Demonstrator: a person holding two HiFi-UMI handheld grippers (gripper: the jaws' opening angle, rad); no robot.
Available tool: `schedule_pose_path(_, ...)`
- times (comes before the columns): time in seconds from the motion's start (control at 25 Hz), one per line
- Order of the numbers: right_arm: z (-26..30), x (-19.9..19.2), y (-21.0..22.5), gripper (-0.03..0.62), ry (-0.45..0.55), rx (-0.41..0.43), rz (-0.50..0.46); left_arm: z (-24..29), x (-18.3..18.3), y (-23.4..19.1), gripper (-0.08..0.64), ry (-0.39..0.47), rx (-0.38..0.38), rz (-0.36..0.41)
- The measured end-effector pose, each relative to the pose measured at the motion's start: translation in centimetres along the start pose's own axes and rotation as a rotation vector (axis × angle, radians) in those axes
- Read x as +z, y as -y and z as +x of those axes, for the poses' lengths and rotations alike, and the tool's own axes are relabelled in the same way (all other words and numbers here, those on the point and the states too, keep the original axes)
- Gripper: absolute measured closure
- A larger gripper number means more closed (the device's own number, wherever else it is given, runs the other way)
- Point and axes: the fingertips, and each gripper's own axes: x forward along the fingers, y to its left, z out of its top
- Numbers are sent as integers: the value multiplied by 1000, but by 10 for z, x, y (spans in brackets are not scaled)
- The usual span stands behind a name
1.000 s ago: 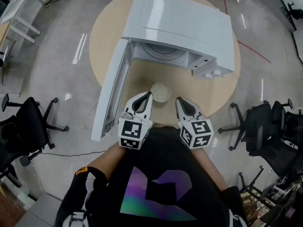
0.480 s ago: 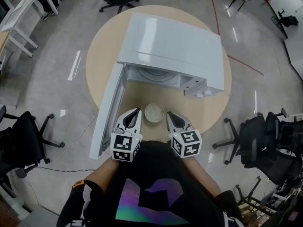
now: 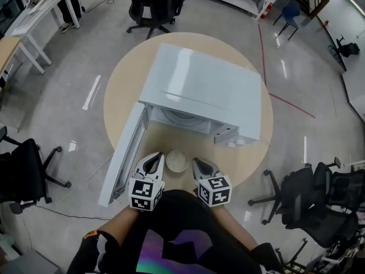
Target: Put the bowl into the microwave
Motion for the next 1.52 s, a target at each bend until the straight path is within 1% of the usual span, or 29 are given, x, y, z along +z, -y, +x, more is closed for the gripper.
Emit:
schedule_pose_path(0.32,7,-3,1,575,-31,41,-20,0,3,-2,512,6,33,-16)
schedule_pose_path(0.76,13,-10,7,575,-60,65,-15,5,-2,-3,512,-1,58,-35)
schedule_pose_path(0.96,16,-17,5,575,-87,93,-9,7,-8,-4,512,-13,69,-40)
schedule_pose_path(1.16,22,-25,5,575,-122,118,13,9,-11,-6,512,-22,81,-39)
schedule_pose_path(1.36,28,-29,12,574,-128,127,52,13,-15,-6,512,-32,83,-39)
schedule_pose_path(1.4,30,-29,14,570,-128,128,63,14,-16,-6,512,-35,86,-38)
schedule_pose_path(1.52,34,-33,17,512,-138,142,102,15,-20,-9,512,-50,96,-36)
